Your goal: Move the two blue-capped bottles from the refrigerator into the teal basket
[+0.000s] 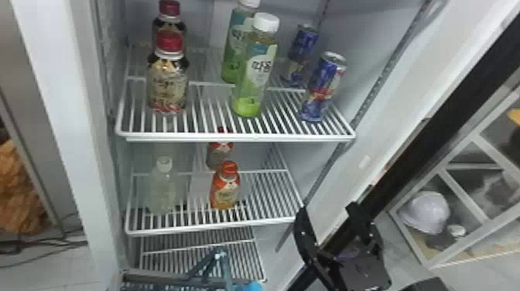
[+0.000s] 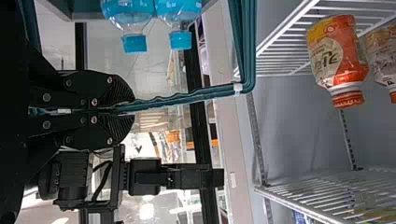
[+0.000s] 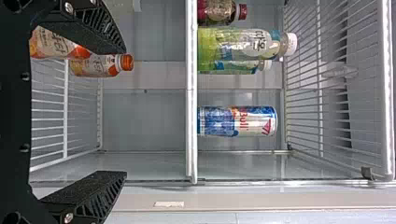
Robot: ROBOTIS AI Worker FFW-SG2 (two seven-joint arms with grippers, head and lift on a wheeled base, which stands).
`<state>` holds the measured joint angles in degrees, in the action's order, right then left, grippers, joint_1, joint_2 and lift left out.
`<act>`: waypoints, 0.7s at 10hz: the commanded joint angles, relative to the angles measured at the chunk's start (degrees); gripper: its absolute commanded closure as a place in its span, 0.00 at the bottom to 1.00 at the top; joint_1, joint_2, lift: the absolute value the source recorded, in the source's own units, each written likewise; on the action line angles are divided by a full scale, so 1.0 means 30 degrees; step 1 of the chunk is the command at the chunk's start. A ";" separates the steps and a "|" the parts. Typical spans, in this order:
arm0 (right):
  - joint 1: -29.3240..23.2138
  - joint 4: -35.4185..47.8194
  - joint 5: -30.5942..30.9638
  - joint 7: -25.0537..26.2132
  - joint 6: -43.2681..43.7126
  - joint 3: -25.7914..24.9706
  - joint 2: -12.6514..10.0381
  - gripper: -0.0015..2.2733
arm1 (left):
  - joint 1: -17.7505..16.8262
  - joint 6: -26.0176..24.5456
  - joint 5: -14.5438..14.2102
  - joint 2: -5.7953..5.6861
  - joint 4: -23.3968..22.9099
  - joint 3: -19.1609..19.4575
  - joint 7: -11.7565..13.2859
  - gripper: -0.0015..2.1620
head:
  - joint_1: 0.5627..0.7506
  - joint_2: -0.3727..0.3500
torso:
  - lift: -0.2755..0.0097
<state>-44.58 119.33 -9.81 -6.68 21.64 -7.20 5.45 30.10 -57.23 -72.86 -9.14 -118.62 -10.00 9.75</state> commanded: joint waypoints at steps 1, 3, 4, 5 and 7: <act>-0.0044 -0.0051 -0.0041 -0.0001 0.0005 -0.0001 0.0000 0.04 | 0.0043 0.0000 0.0000 0.0000 0.0000 -0.0007 0.0001 0.51 | 0.70 0.03 | 0.49; -0.0091 -0.0051 -0.0100 0.0029 0.0005 -0.0001 0.0000 0.04 | 0.0090 0.0000 0.0000 0.0029 0.0000 0.0051 0.0001 0.51 | 0.70 0.03 | 0.49; -0.0091 -0.0051 -0.0129 0.0029 0.0005 -0.0001 0.0000 0.04 | 0.0137 0.0000 0.0000 0.0029 0.0000 0.0051 0.0001 0.51 | 0.70 0.03 | 0.49; -0.0138 -0.0051 -0.0158 0.0029 0.0005 -0.0001 0.0000 0.04 | 0.0183 0.0000 0.0000 0.0029 0.0000 0.0051 0.0001 0.51 | 0.70 0.03 | 0.49; -0.0138 -0.0051 -0.0187 0.0058 0.0005 -0.0001 0.0000 0.04 | 0.0230 0.0000 0.0000 0.0029 0.0000 0.0081 0.0001 0.51 | 0.70 0.03 | 0.49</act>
<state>-44.99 119.18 -10.30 -6.50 21.66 -7.21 5.45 30.71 -57.23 -72.86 -9.05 -118.62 -9.77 9.75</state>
